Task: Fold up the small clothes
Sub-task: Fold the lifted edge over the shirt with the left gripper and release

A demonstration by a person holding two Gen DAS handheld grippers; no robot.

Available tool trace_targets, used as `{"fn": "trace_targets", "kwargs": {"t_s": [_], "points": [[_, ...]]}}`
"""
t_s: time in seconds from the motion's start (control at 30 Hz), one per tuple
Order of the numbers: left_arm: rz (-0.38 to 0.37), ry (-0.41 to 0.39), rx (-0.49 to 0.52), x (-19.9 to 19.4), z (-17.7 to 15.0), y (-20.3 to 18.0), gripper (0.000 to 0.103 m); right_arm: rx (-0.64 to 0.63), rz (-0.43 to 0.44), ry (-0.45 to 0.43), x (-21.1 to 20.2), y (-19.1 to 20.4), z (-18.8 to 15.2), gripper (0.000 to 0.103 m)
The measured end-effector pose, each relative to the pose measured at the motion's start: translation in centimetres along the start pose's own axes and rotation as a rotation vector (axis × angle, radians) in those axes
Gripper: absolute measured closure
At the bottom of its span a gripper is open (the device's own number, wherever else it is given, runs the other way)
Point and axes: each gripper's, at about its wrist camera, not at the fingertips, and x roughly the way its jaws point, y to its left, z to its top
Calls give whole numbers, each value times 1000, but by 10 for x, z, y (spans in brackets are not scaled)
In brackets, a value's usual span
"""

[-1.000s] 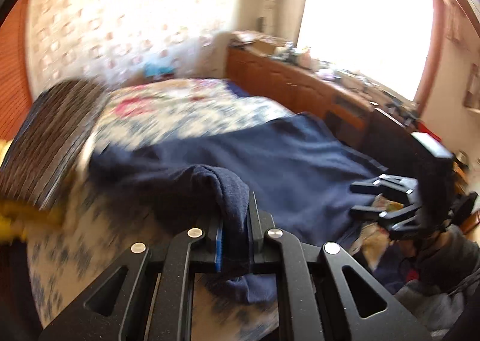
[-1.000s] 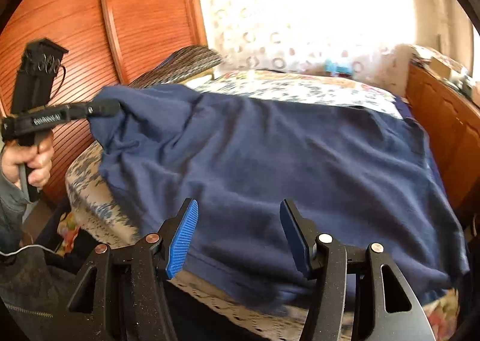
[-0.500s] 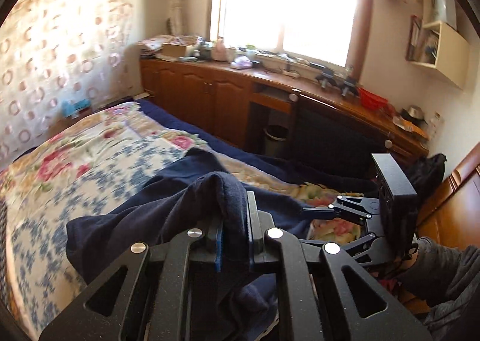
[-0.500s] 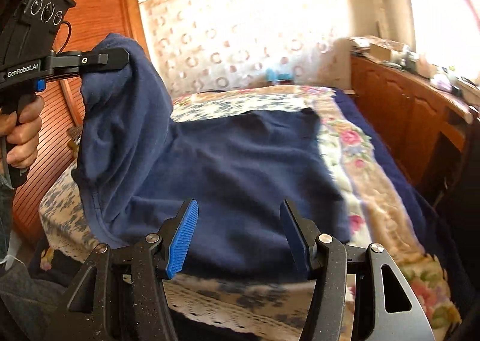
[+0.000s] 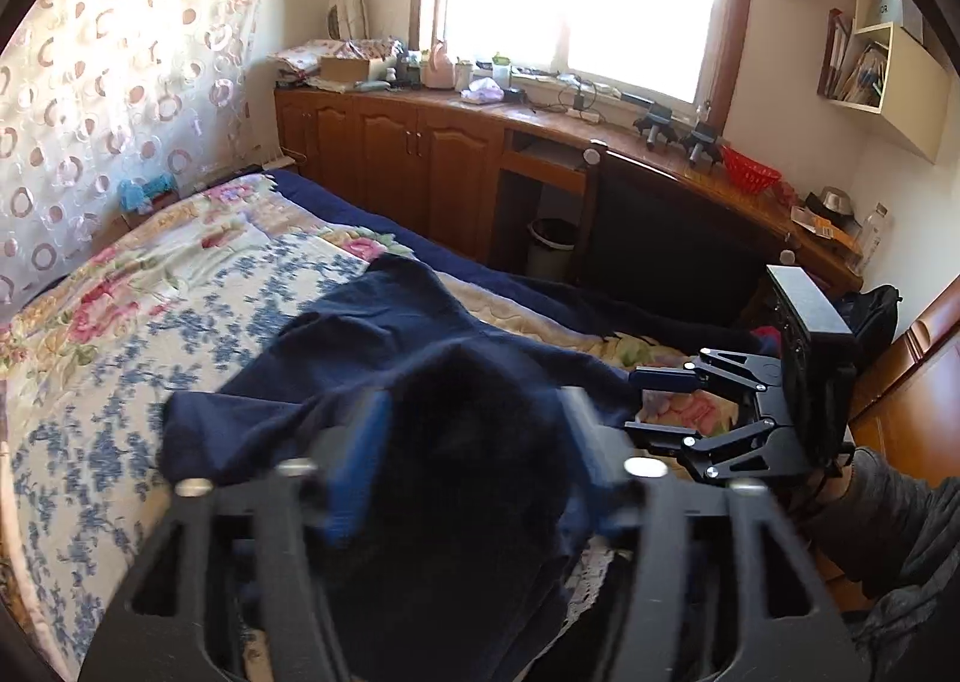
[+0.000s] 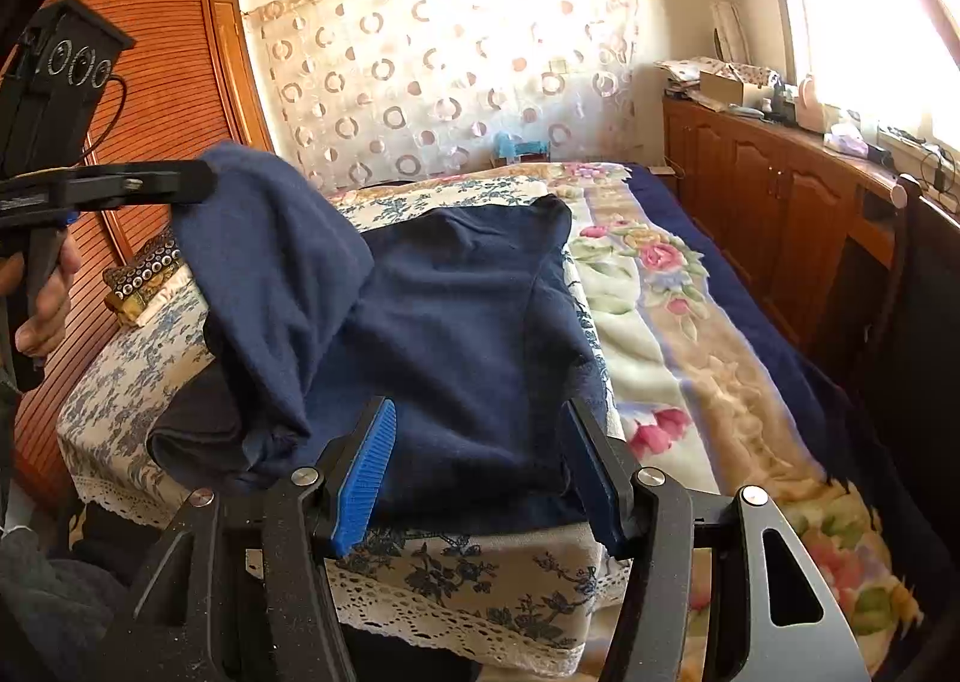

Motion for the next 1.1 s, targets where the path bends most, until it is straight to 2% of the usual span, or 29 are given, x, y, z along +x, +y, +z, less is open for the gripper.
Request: {"fn": "trace_targets", "kwargs": {"t_s": [0.13,0.23,0.47,0.67,0.93,1.1], "points": [[46,-33,-7,-18,-9,10,26,-9,3,-4,-1,1,6,44],[110,-50,-28,-28,-23,23,26,-20,10,-7,6,4,10,44],[190,-21,-134,-40,-70,60,26,-79,40,-12,24,18,22,44],[243,-41,-237,-52,-105,87,26,-178,106,-5,47,50,40,44],[298,-65,-302,-65,-134,106,26,-323,230,82,104,105,62,44],[302,-80,-332,-72,-144,114,26,-399,284,180,143,134,71,44]]}}
